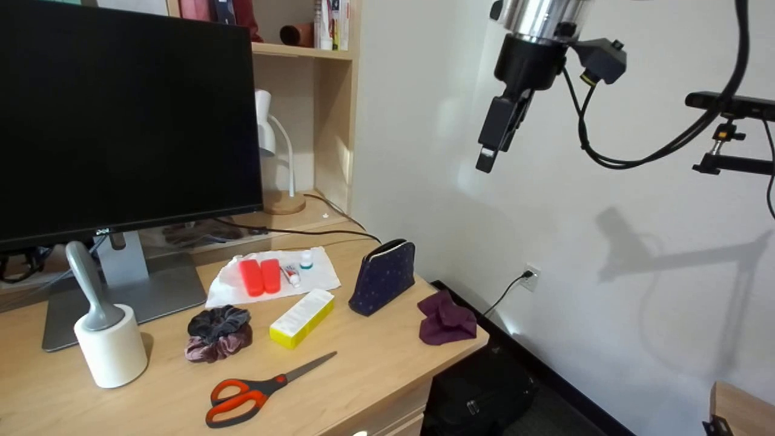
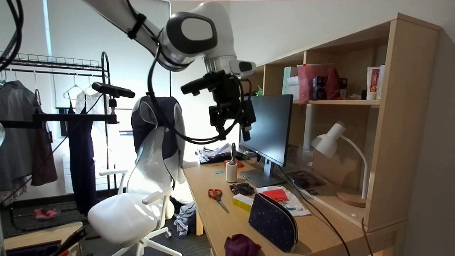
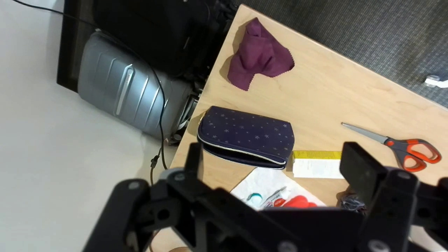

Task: Move the purple cloth to the right of the white cloth

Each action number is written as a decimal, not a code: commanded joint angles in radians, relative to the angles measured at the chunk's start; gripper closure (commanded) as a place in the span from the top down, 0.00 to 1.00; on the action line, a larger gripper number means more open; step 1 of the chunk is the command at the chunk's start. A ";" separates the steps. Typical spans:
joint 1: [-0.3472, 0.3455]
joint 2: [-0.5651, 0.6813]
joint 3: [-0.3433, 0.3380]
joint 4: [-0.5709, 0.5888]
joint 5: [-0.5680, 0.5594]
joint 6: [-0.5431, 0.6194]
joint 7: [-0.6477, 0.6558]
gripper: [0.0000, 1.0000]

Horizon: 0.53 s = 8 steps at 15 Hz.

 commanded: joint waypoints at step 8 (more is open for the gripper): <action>-0.032 0.098 0.022 0.070 0.059 -0.005 -0.059 1.00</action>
